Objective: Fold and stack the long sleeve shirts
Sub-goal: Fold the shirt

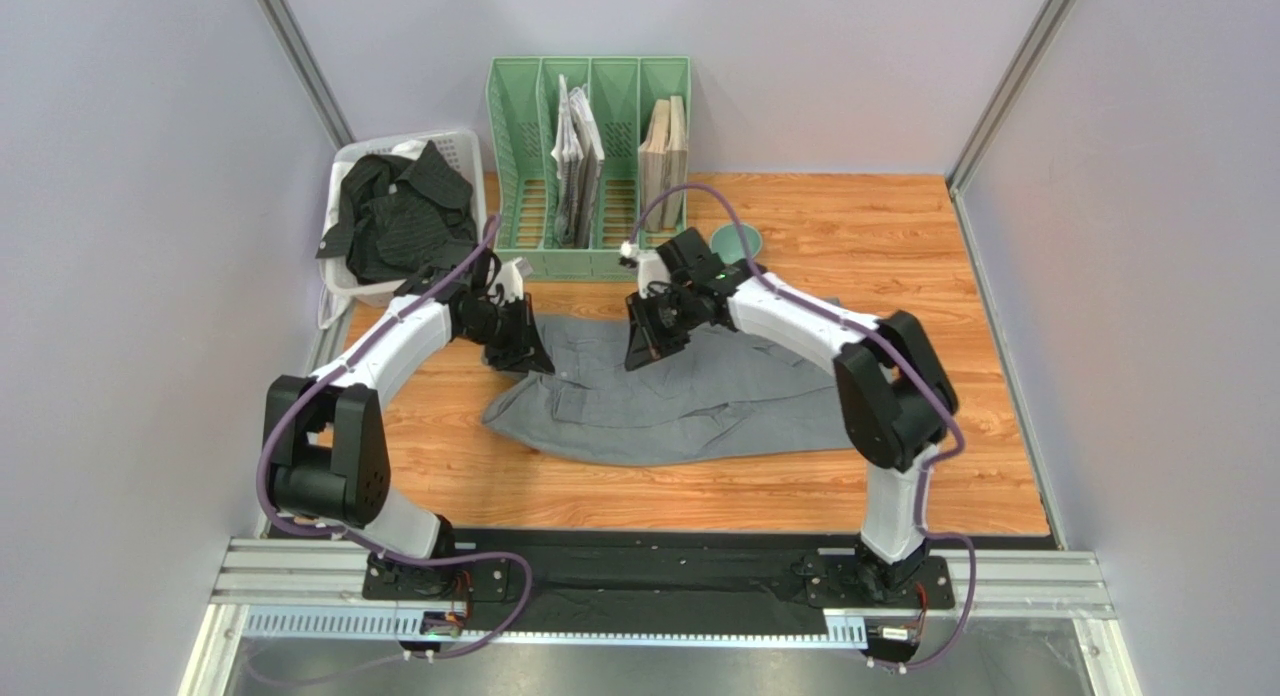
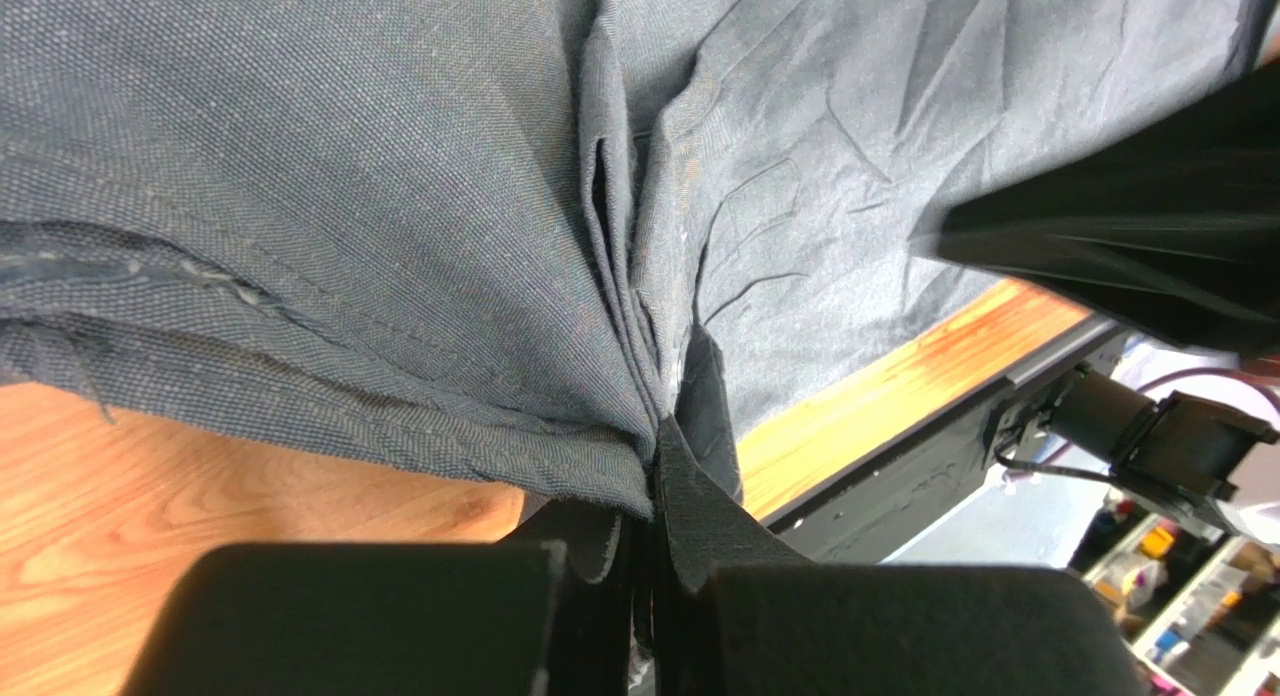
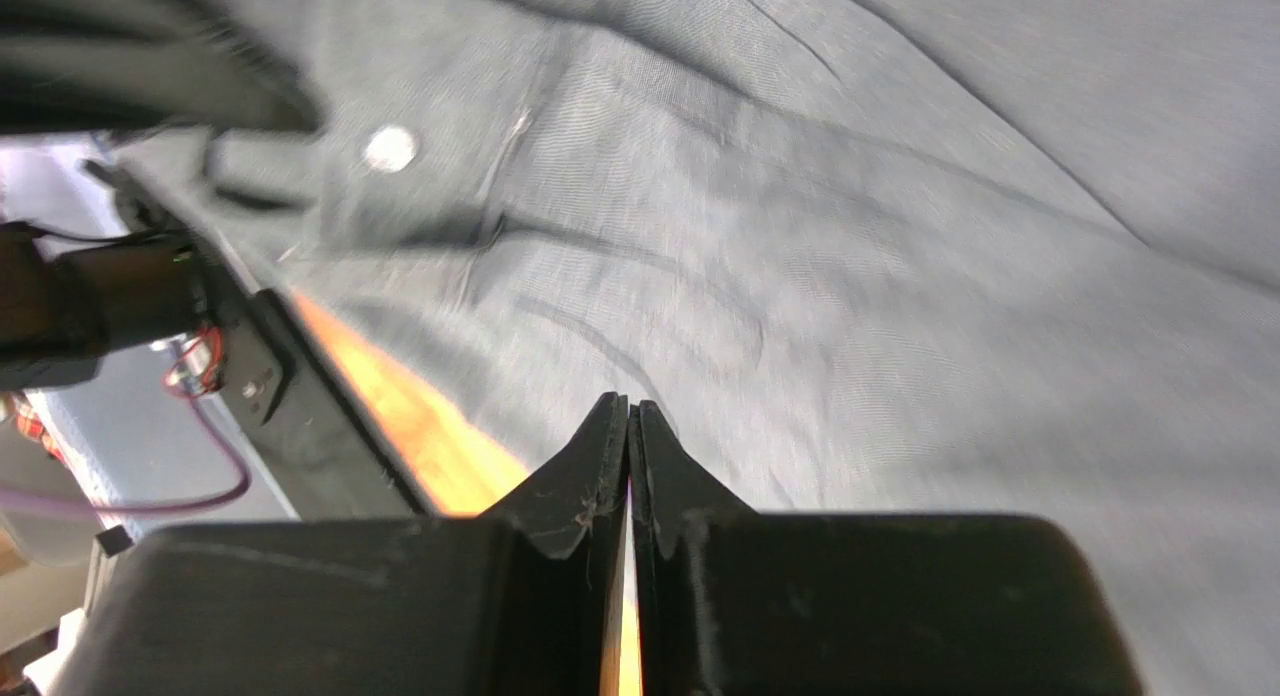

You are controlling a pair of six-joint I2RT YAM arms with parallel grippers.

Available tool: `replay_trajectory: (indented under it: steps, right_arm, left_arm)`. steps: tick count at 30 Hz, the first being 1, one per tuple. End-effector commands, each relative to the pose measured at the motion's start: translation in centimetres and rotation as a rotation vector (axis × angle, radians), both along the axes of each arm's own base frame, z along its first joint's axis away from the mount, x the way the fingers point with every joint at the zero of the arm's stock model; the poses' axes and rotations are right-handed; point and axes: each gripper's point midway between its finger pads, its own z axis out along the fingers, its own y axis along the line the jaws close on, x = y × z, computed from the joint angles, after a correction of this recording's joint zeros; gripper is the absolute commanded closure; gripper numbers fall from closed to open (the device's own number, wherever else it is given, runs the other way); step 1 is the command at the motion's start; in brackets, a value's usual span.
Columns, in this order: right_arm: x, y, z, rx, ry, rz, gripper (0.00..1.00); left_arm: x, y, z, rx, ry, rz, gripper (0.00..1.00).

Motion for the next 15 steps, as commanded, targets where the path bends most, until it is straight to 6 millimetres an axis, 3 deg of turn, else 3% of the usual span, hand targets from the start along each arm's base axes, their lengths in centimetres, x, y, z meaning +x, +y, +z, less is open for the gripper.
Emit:
replay_trajectory:
  steps: [1, 5, 7, 15]
  right_arm:
    - [-1.4, -3.6, 3.3, 0.008, -0.021, 0.016, 0.94]
    - [-3.6, -7.4, 0.6, -0.083, 0.080, 0.003, 0.94]
    - [-3.9, -8.2, -0.6, -0.113, 0.083, 0.002, 0.94]
    - [-4.0, -8.1, -5.2, -0.155, 0.188, 0.000, 0.96]
  left_arm:
    - [1.1, -0.5, 2.9, 0.017, -0.095, -0.022, 1.00]
    - [1.2, -1.0, 3.2, 0.033, -0.094, -0.031, 1.00]
    - [1.4, -1.6, 3.6, 0.045, -0.110, -0.042, 1.00]
    - [1.9, -5.0, 4.6, 0.081, -0.089, -0.066, 1.00]
